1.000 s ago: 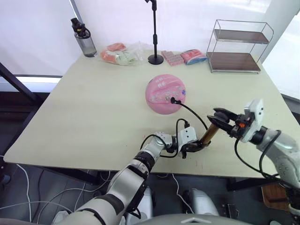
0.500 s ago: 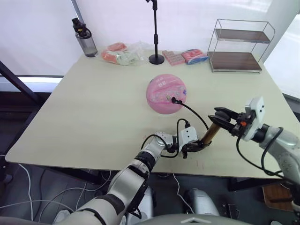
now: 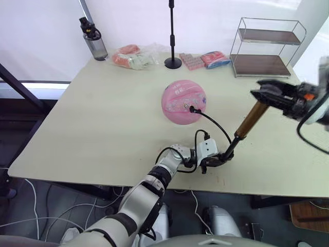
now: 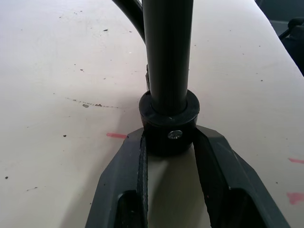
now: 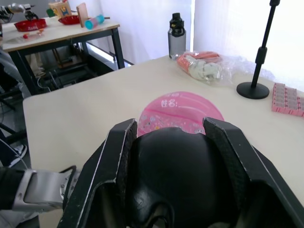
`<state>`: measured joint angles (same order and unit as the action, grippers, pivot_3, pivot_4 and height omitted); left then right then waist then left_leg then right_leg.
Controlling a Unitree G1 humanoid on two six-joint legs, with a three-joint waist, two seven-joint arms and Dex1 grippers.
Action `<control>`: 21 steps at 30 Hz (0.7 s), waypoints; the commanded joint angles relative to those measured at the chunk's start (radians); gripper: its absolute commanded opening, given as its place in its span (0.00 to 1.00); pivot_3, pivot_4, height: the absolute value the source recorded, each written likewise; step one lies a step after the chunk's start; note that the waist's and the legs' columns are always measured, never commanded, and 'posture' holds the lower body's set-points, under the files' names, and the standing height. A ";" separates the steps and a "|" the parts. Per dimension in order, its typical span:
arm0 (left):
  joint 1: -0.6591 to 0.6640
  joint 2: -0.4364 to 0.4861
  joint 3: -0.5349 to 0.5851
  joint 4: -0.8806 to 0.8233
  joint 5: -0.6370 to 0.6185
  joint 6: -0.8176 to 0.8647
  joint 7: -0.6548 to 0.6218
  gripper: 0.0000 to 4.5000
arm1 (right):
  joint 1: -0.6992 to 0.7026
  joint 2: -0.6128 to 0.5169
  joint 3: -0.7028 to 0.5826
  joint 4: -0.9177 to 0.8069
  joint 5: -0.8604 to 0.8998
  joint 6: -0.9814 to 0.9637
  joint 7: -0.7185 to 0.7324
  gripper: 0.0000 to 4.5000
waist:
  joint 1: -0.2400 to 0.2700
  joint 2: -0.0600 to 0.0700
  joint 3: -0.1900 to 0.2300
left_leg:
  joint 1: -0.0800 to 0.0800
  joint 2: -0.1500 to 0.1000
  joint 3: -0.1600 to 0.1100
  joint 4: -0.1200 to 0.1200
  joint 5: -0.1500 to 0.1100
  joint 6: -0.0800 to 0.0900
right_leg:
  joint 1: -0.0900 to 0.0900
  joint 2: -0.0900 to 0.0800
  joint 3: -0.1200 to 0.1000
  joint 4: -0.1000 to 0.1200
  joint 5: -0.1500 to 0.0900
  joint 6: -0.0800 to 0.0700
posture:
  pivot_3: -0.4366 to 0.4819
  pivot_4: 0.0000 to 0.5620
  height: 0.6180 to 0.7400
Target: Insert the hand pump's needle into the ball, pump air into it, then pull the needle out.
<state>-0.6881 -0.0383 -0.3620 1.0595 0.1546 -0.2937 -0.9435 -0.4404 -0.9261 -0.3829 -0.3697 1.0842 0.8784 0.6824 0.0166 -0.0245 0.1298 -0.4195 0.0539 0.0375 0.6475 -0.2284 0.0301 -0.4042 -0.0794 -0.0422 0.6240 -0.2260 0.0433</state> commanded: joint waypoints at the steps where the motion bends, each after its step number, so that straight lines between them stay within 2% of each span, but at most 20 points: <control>1: 0.067 0.037 -0.063 0.106 0.085 0.050 -0.007 0.23 | -0.076 -0.030 -0.100 0.007 0.074 0.017 -0.056 0.40 | 0.000 0.000 0.001 | 0.000 0.000 0.000 0.000 0.000 0.000 | 0.000 0.000 0.000 0.000 0.000 0.000 | 0.48 0.27 0.93; 6: 0.067 0.034 -0.058 0.108 0.080 0.050 -0.007 0.23 | -0.118 -0.052 -0.101 0.019 0.113 0.047 -0.076 0.40 | 0.001 0.001 0.001 | -0.006 0.000 0.000 0.001 0.000 0.000 | -0.004 0.000 0.000 0.000 0.002 -0.002 | 0.48 0.27 0.93; 10: 0.069 0.033 -0.059 0.108 0.081 0.048 -0.008 0.23 | -0.036 -0.046 -0.055 -0.014 0.038 0.028 -0.021 0.40 | 0.002 0.001 0.001 | -0.011 -0.003 0.000 0.002 0.000 0.000 | -0.008 0.000 0.000 0.000 0.002 -0.003 | 0.48 0.27 0.93; 15: 0.067 0.036 -0.057 0.108 0.079 0.048 -0.008 0.23 | 0.127 0.081 0.051 -0.056 -0.095 -0.081 -0.017 0.40 | 0.000 -0.006 -0.004 | -0.010 -0.003 -0.001 0.002 0.000 0.000 | -0.007 0.002 -0.002 0.000 0.001 -0.001 | 0.48 0.27 0.93; 21: 0.069 0.037 -0.057 0.107 0.082 0.048 -0.010 0.23 | 0.265 0.183 0.168 -0.017 -0.256 -0.227 0.029 0.40 | -0.002 -0.006 -0.005 | -0.002 0.001 -0.002 0.003 0.000 0.000 | -0.001 0.005 -0.002 0.001 0.000 0.001 | 0.48 0.27 0.93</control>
<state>-0.6828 -0.0253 -0.3640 1.0642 0.1641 -0.3111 -0.9360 -0.2132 -0.7450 -0.2748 -0.4122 0.8948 0.6677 0.6959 0.0142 -0.0302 0.1244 -0.4199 0.0553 0.0349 0.6503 -0.2284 0.0302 -0.4043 -0.0738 -0.0437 0.6246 -0.2266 0.0443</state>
